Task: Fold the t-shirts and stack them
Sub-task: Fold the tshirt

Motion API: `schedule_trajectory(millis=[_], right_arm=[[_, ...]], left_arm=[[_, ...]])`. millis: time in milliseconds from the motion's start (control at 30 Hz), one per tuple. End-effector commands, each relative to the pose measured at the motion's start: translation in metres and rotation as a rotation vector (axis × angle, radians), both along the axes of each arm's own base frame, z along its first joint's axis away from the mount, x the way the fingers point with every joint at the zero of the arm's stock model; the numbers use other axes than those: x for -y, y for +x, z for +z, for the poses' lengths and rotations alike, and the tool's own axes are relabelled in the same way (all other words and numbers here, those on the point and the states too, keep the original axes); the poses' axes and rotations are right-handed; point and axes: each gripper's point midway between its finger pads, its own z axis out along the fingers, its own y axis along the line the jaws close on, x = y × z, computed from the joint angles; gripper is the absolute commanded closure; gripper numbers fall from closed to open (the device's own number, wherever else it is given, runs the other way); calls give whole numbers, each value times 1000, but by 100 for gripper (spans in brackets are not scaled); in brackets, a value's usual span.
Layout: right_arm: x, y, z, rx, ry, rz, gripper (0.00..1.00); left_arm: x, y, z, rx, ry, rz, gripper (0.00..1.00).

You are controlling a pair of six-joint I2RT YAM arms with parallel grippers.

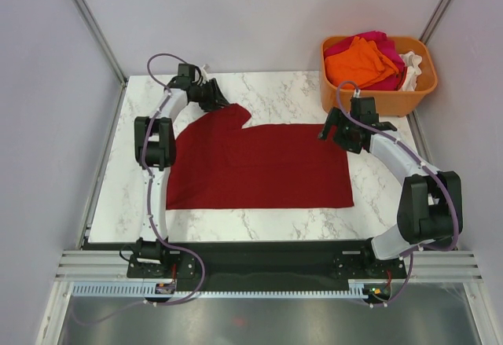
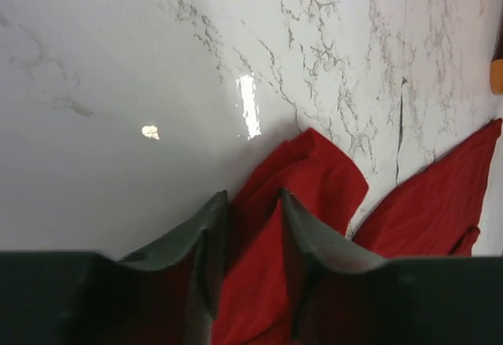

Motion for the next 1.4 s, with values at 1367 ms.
schedule_trajectory(millis=[1367], right_arm=[[79, 132, -100, -55, -346, -167, 28]], left_arm=[[-24, -12, 94, 112, 37, 40, 98]])
